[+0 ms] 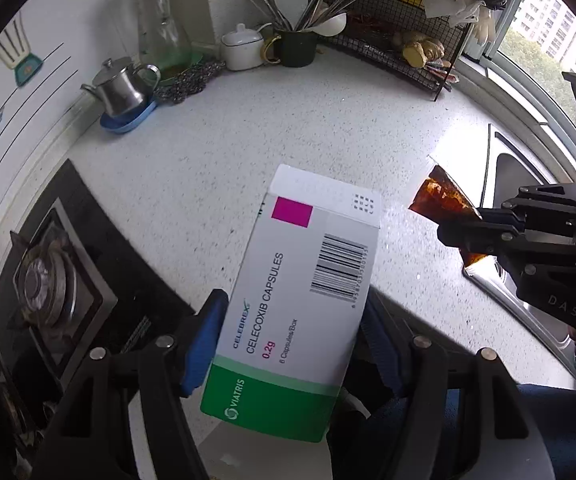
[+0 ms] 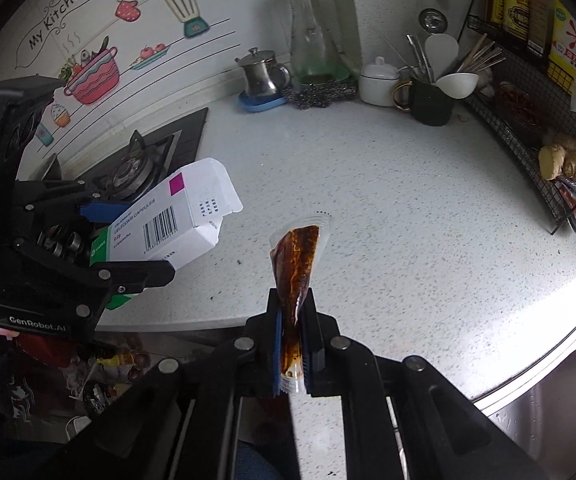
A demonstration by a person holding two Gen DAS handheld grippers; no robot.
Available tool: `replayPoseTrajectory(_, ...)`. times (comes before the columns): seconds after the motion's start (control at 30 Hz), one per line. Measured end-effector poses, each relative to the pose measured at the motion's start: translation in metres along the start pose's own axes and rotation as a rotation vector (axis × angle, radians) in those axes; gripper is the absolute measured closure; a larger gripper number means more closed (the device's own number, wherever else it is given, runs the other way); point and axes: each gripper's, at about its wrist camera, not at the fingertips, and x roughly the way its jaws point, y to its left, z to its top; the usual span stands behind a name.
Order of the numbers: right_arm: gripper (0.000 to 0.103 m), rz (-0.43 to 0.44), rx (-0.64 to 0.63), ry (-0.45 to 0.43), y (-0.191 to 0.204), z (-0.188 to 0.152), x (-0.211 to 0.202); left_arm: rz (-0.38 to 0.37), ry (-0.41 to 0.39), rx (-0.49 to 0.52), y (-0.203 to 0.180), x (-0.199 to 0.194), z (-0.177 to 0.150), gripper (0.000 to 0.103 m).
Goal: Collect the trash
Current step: 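Carry the medicine box and sauce packet down toward the red bucket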
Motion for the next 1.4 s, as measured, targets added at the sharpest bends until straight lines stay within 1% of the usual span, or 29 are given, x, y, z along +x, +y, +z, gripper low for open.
replayPoseTrajectory(0.17,0.096,0.02,-0.032,0.003,0.045,-0.025,-0.001,0.01,-0.016,-0.029,0.004,-0.018,-0.049,0.038)
replayPoseTrajectory(0.23,0.096,0.013,-0.042,0.007,0.059,-0.036,0.0,0.008,-0.02,-0.045,0.005,-0.022,-0.067,0.038)
replayPoseTrajectory(0.27,0.096,-0.004,-0.054,0.007,0.067,-0.041,0.002,0.004,-0.019,-0.057,0.006,-0.023,-0.077,0.038)
replayPoseTrajectory(0.3,0.096,-0.018,-0.067,0.009,0.072,-0.045,0.004,0.002,-0.016,-0.069,0.006,-0.023,-0.087,0.038)
replayPoseTrajectory(0.4,0.096,-0.01,-0.074,0.019,0.087,-0.06,0.011,0.001,-0.004,-0.092,0.004,-0.019,-0.113,0.038)
replayPoseTrajectory(0.5,0.096,-0.03,-0.084,0.04,0.095,-0.078,0.022,0.009,0.028,-0.11,-0.001,-0.004,-0.141,0.038)
replayPoseTrajectory(0.57,0.096,-0.029,-0.077,0.07,0.096,-0.09,0.035,0.001,0.055,-0.141,-0.003,0.009,-0.16,0.038)
replayPoseTrajectory(0.7,0.096,-0.022,-0.073,0.142,0.102,-0.121,0.056,-0.042,0.112,-0.22,-0.008,0.036,-0.202,0.038)
replayPoseTrajectory(0.73,0.096,-0.016,-0.068,0.157,0.101,-0.126,0.064,-0.044,0.123,-0.228,-0.01,0.043,-0.209,0.038)
replayPoseTrajectory(0.83,0.096,0.0,-0.057,0.212,0.098,-0.141,0.091,-0.012,0.145,-0.244,-0.014,0.065,-0.227,0.038)
replayPoseTrajectory(0.9,0.096,0.001,-0.058,0.243,0.098,-0.153,0.109,-0.023,0.151,-0.277,-0.012,0.082,-0.237,0.038)
replayPoseTrajectory(1.0,0.096,-0.009,-0.065,0.256,0.094,-0.158,0.139,-0.027,0.152,-0.314,-0.01,0.111,-0.247,0.038)
replayPoseTrajectory(1.1,0.096,-0.018,-0.044,0.265,0.085,-0.166,0.171,-0.002,0.155,-0.324,-0.01,0.147,-0.258,0.038)
replayPoseTrajectory(1.17,0.096,-0.023,-0.035,0.269,0.08,-0.172,0.193,-0.012,0.161,-0.344,-0.009,0.173,-0.266,0.038)
replayPoseTrajectory(1.27,0.096,-0.037,-0.046,0.28,0.072,-0.187,0.233,-0.018,0.184,-0.353,-0.011,0.217,-0.277,0.038)
replayPoseTrajectory(1.33,0.096,-0.04,-0.031,0.298,0.063,-0.199,0.261,-0.022,0.199,-0.348,-0.013,0.244,-0.284,0.038)
replayPoseTrajectory(1.4,0.096,-0.04,-0.014,0.301,0.052,-0.213,0.281,-0.036,0.208,-0.343,-0.016,0.268,-0.289,0.038)
